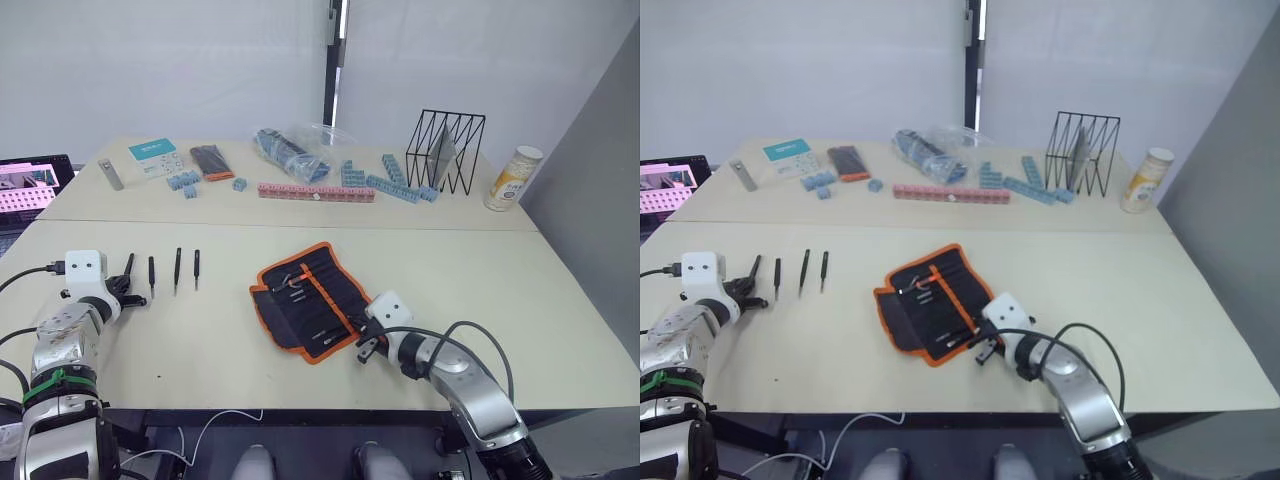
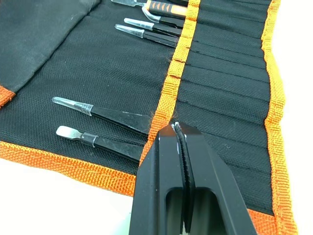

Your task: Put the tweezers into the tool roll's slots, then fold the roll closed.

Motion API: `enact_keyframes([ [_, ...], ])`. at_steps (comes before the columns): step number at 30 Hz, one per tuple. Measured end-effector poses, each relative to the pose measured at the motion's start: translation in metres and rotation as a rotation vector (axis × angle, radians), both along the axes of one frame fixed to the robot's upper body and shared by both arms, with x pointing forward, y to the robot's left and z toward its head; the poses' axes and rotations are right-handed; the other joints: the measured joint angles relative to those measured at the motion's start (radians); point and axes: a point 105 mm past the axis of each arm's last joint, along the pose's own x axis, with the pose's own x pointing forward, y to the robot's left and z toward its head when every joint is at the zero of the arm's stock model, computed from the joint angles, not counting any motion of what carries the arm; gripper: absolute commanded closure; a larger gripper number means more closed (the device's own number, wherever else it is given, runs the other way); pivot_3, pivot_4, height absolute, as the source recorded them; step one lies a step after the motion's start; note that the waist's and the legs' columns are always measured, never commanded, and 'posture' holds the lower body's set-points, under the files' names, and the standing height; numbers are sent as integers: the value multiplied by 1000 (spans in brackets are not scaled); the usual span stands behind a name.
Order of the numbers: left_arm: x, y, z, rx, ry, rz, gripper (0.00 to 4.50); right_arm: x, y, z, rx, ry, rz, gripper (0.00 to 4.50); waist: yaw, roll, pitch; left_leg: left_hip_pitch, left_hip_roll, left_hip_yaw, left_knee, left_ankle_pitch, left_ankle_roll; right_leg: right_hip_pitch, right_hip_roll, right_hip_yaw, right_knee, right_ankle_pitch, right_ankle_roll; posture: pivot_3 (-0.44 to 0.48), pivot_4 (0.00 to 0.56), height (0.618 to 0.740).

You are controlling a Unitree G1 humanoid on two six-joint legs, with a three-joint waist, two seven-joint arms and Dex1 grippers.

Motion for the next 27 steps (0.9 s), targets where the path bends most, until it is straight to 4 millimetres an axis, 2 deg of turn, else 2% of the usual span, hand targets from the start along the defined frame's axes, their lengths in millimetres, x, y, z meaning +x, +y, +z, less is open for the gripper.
enact_keyframes([
  [6, -10, 1, 13, 69, -43, -36, 4486, -4, 1, -3, 51, -22, 3, 4500, -5, -7, 2, -4, 1, 0, -5, 0, 0, 0, 1, 0, 0, 0, 0, 0, 150, 706],
  [9, -18, -2, 39, 133, -109, -88, 4486, -5, 1, -4, 59, -31, 15, 4500, -5, -14, 4, -3, 2, 0, -7, -1, -2, -1, 2, -1, 0, 0, 0, 0, 150, 706],
  [12, -23, -14, 69, 194, -167, -180, 4486, -6, -1, -5, 55, -34, 20, 4500, -4, -14, 5, -3, 2, 1, -6, -2, -3, 0, 1, 0, -2, 0, 0, 0, 150, 706],
  [15, -25, -47, 92, 181, -215, -341, 4486, -5, -3, -5, 40, -33, 24, 4500, -2, -14, 5, -1, 2, 1, -6, -2, -4, -1, 0, 0, -4, 0, 0, 0, 150, 706],
  [17, -25, -78, 99, 137, -202, -486, 4486, -4, -3, -5, 36, -29, 26, 4500, -1, -16, 5, 0, 2, 1, -6, -2, -4, -1, 0, 0, -5, 0, -1, 0, 150, 706],
  [18, -27, -103, 100, 96, -175, -595, 4486, -3, -3, -6, 35, -25, 26, 4500, -1, -16, 5, 0, 2, 1, -5, -2, -4, -1, 0, 0, -6, 0, -1, 0, 150, 706],
  [22, -33, -184, 92, 7, -24, -942, 4486, 0, 1, -5, 33, -22, 41, 4500, -8, -16, 5, 0, 2, 1, -4, -2, -4, 0, 0, 0, -8, 0, -1, 0, 150, 706],
  [24, -37, -210, 87, 2, 51, -1049, 4486, -1, 4, -4, 35, -21, 55, 4500, -20, -16, 5, 0, 2, 1, -4, -2, -4, 0, 0, 0, -8, 0, -1, 0, 150, 706],
  [27, -39, -235, 78, -18, 142, -1129, 4486, -1, 6, -3, 38, -22, 71, 4500, -29, -16, 5, -3, 2, 1, -4, -2, -3, 2, 1, 0, -6, 0, 0, 0, 150, 706],
])
